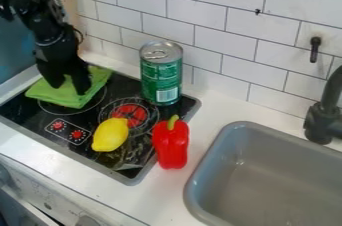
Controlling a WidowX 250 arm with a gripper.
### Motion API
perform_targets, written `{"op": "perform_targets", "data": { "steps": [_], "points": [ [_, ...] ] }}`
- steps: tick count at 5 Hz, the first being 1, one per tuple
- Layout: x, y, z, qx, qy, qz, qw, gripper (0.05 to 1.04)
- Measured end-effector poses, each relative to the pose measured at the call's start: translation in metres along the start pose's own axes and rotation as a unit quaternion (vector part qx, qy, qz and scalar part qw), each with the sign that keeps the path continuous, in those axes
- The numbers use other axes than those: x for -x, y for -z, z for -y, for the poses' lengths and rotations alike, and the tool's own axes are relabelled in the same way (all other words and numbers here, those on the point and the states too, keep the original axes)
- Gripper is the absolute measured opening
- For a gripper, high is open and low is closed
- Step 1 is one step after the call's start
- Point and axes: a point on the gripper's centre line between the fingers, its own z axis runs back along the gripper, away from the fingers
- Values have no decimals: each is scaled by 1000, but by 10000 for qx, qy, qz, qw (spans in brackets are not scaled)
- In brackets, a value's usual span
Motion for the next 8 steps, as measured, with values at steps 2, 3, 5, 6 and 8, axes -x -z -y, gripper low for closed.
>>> {"op": "perform_targets", "data": {
  "steps": [2,3,5,6,8],
  "points": [
    [73,-18,-34,-173,-185,-1087,9938,1007],
    [96,-25,-57,-181,-452,-1426,9886,1007],
    [94,-24,-56,213,-351,-1415,9891,1004],
    [71,-63,-37,395,-129,-706,9966,1003],
    [65,-123,7,294,588,-897,9938,1003]
  ]
}}
